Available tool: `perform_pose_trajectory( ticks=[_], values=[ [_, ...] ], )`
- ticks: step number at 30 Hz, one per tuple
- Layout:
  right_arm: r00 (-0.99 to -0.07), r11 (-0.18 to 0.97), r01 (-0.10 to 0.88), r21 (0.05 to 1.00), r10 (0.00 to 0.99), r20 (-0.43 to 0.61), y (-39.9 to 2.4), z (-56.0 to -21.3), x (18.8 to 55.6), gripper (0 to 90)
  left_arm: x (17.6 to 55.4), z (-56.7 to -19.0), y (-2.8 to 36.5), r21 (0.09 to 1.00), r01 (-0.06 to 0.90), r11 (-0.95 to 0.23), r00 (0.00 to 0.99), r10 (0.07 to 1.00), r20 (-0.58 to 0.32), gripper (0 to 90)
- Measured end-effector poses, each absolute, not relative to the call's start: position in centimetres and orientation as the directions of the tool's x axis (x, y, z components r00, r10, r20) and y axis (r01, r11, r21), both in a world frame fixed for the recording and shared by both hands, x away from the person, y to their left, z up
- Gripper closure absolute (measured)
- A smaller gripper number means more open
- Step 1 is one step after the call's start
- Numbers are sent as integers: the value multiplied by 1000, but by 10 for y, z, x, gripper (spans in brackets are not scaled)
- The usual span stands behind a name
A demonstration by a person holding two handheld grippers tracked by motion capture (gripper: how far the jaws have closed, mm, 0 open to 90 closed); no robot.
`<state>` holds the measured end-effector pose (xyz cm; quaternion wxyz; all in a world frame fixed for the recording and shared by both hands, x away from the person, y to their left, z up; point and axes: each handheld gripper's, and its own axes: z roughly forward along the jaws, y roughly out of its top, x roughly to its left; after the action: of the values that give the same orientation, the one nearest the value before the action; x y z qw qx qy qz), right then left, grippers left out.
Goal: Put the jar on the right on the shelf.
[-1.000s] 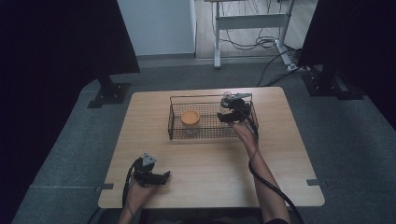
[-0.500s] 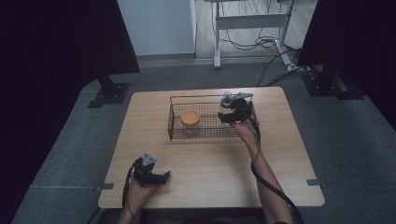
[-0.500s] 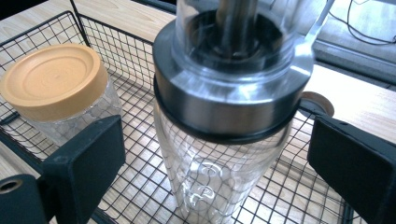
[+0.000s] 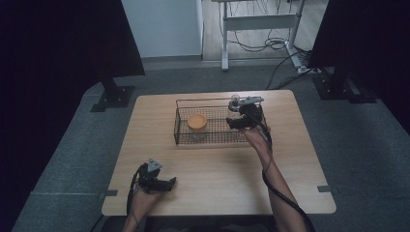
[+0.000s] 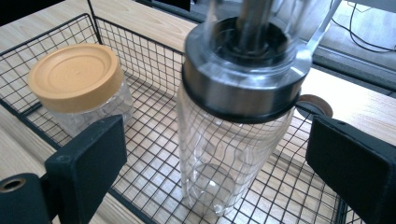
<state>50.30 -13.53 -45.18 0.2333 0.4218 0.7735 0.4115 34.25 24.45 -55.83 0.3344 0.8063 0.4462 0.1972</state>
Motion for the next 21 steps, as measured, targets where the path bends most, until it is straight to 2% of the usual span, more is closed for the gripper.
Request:
perform_pose_trajectory(
  ticks=[21],
  values=[
    [-565, 327, 434, 840, 824, -29, -145, -453, 473, 51, 343, -558, 244, 717, 587, -377, 524, 852, 19, 8]
  ],
)
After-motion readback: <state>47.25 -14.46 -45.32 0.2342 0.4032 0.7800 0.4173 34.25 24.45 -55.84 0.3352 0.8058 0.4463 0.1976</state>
